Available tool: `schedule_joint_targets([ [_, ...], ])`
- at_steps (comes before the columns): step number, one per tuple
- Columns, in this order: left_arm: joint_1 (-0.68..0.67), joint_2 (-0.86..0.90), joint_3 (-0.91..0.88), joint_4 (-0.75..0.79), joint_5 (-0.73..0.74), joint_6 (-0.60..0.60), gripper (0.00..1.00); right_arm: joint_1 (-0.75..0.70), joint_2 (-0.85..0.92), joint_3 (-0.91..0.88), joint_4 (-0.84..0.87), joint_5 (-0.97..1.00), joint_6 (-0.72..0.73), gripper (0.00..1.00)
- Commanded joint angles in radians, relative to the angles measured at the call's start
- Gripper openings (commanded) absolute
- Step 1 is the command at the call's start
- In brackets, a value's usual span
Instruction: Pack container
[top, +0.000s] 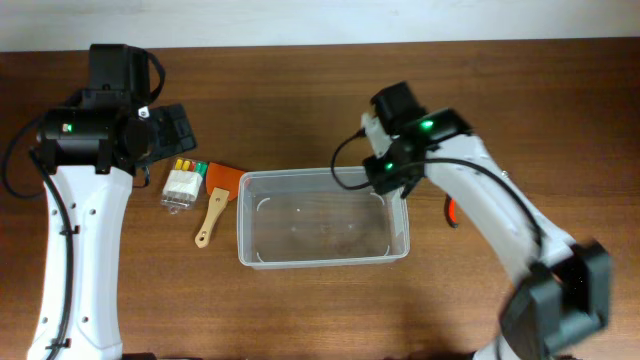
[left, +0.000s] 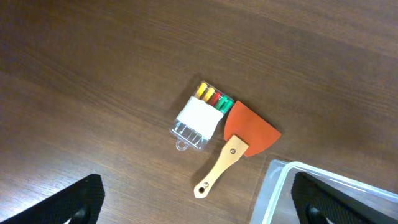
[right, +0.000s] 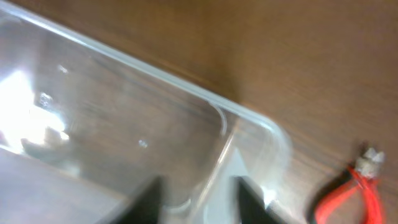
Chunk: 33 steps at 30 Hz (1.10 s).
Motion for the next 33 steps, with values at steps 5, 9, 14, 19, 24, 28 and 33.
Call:
schedule_joint_targets([
  [5, 0.003, -0.001, 0.01, -0.004, 0.005, -0.009, 0.99, -0.196, -0.281, 0.166, -0.157, 0.126, 0.129, 0.99],
  [9, 0.003, -0.001, 0.01, -0.004, 0.005, -0.008, 0.99, -0.372, -0.31, 0.164, -0.276, 0.12, 0.115, 0.98],
  [14, 0.003, -0.001, 0.01, -0.004, 0.005, -0.008, 0.99, -0.473, -0.275, 0.076, -0.276, 0.052, 0.004, 0.99],
  [19, 0.003, -0.001, 0.01, -0.007, 0.005, -0.002, 0.99, -0.475, -0.244, -0.124, -0.143, 0.046, -0.048, 0.99],
  [24, 0.003, -0.001, 0.01, -0.019, 0.002, -0.001, 0.99, -0.474, -0.204, -0.247, -0.038, 0.035, -0.048, 0.99],
  [28, 0.003, -0.001, 0.01, -0.022, 0.002, -0.002, 0.99, -0.473, -0.16, -0.286, 0.014, -0.005, -0.048, 0.99],
  [33, 0.003, -0.001, 0.01, -0.022, 0.002, -0.002, 0.99, -0.474, -0.072, -0.287, 0.066, -0.014, -0.048, 0.93],
])
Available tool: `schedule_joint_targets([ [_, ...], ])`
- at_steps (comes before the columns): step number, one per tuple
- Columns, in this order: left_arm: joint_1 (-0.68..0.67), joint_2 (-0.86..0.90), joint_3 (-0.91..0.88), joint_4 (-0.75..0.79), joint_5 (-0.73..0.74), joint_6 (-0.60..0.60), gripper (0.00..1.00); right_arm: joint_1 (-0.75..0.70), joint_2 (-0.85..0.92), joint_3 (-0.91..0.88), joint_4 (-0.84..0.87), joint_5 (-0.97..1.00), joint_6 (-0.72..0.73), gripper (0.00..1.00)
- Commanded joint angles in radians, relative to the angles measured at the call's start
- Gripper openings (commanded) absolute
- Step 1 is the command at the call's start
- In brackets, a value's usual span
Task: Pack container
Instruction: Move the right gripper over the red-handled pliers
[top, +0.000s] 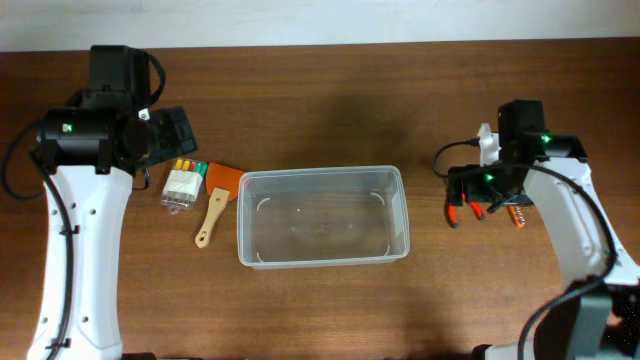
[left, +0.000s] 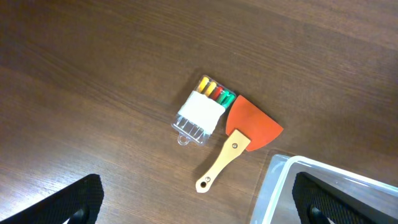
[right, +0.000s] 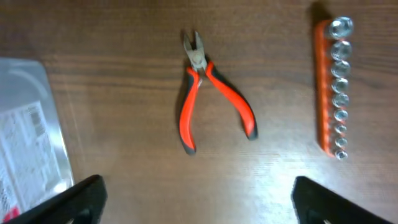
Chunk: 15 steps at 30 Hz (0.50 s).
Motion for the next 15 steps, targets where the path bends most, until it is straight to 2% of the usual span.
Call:
schedule_joint_targets([
  [1, 0.003, -0.001, 0.01, 0.0, 0.001, 0.001, 0.99, -0.003, 0.072, -0.01, 0.021, -0.024, -0.005, 0.91],
  [10, 0.003, -0.001, 0.01, 0.0, 0.001, 0.0, 0.99, -0.002, 0.26, -0.01, 0.071, -0.027, -0.005, 0.91],
  [15, 0.003, 0.0, 0.01, 0.002, 0.001, 0.0, 0.99, -0.002, 0.298, -0.011, 0.116, -0.051, -0.005, 0.91],
])
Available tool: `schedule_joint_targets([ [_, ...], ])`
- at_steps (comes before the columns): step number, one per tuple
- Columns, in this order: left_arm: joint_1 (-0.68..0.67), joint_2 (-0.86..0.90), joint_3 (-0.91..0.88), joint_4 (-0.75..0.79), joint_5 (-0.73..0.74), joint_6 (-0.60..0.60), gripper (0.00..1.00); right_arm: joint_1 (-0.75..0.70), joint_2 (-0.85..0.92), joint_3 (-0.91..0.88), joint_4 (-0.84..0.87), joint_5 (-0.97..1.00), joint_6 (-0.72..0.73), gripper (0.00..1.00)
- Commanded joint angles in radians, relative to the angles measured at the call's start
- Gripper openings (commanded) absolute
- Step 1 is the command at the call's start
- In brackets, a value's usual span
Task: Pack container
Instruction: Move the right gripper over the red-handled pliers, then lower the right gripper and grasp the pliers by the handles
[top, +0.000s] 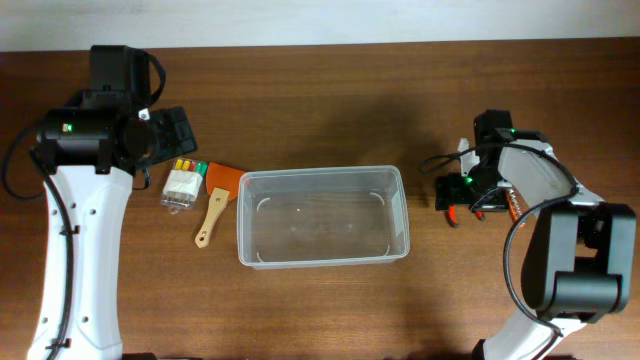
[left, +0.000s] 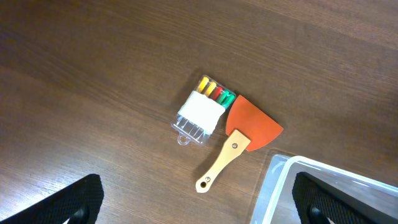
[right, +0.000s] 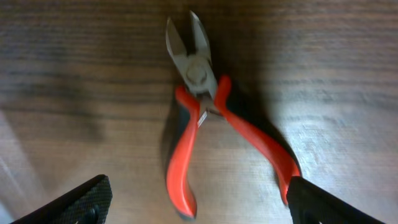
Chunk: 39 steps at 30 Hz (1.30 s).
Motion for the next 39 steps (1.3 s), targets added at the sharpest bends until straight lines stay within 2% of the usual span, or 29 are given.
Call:
schedule_joint_targets([
  [1, 0.003, 0.0, 0.01, 0.002, 0.001, 0.0, 0.99, -0.002, 0.02, -0.007, 0.026, -0.031, -0.003, 0.91],
  [27, 0.003, 0.0, 0.007, 0.002, 0.004, 0.0, 0.99, -0.002, 0.043, -0.003, 0.059, -0.046, -0.002, 0.92],
  [36, 0.003, 0.0, 0.007, 0.002, 0.005, 0.0, 0.99, 0.0, 0.007, 0.127, -0.049, -0.022, -0.003, 0.95],
  [39, 0.003, 0.0, 0.007, 0.001, 0.004, 0.0, 0.99, 0.011, -0.012, 0.167, -0.094, -0.011, -0.003, 0.99],
])
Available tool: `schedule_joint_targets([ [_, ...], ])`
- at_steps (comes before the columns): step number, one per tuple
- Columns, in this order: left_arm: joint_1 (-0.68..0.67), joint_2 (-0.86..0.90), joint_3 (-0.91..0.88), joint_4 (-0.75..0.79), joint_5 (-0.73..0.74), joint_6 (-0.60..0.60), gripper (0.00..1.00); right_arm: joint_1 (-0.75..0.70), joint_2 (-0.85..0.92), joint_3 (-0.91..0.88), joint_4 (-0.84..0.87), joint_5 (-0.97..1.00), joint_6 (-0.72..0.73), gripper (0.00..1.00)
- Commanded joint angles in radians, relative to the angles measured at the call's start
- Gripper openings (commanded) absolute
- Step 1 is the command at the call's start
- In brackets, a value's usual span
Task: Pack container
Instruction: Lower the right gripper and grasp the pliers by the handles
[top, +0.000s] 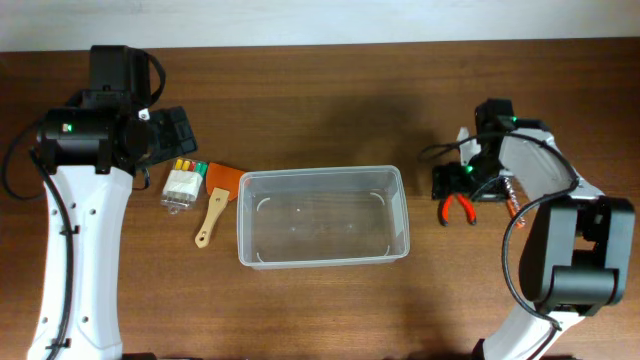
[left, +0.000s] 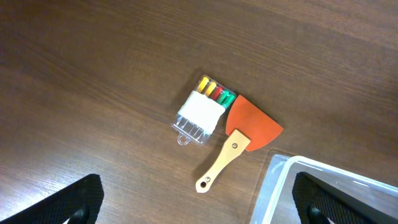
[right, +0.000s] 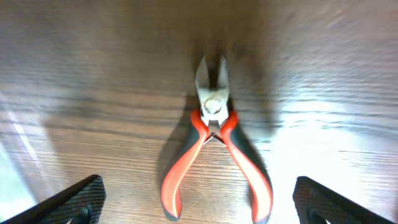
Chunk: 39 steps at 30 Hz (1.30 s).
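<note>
The clear plastic container (top: 322, 216) sits mid-table with nothing in it. Red-handled pliers (right: 214, 155) lie flat on the wood to its right, also seen from overhead (top: 458, 207). My right gripper (right: 202, 211) hangs open just above them, their handles spread between its fingers (right: 68, 202). A marker pack (left: 200, 115) and an orange-bladed scraper with a wooden handle (left: 239, 140) lie left of the container. My left gripper (left: 199, 211) is open, high above them and holding nothing.
An orange socket rail (top: 511, 199) lies just right of the pliers, partly under the right arm. The container's near-left corner (left: 323, 186) shows in the left wrist view. The table's back edge runs along the top of the overhead view.
The right wrist has turned and shifted over the pliers, so they now sit centred with the nose pointing away and both handles between the open fingers. The left arm has not moved.
The right gripper was first over the container's far right corner. Then it stood over the table to the right, above the pliers and socket rail. Then it was low over the pliers, and now it is lined up with them. The left arm stayed still.
</note>
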Motion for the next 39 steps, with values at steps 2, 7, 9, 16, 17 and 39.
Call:
schedule_joint_targets([
  [2, 0.003, 0.0, 0.007, 0.002, 0.005, 0.0, 0.99, 0.023, -0.058, 0.057, -0.03, 0.027, -0.002, 0.99],
  [7, 0.003, 0.0, 0.007, 0.002, 0.004, 0.0, 0.99, 0.089, -0.059, 0.043, -0.038, 0.036, 0.021, 0.99],
  [9, 0.003, 0.0, 0.007, 0.002, 0.004, 0.0, 0.99, 0.118, -0.053, 0.039, -0.034, 0.055, 0.042, 0.99],
  [16, 0.003, 0.0, 0.006, -0.005, 0.004, 0.0, 0.99, 0.145, -0.03, 0.039, -0.01, 0.077, 0.078, 0.99],
  [17, 0.003, 0.0, 0.006, -0.005, 0.004, 0.0, 0.99, 0.139, -0.024, 0.039, -0.01, 0.076, 0.078, 0.99],
  [39, 0.003, 0.0, 0.006, 0.0, 0.004, 0.0, 0.99, 0.128, -0.018, -0.125, 0.072, 0.064, 0.078, 0.99],
])
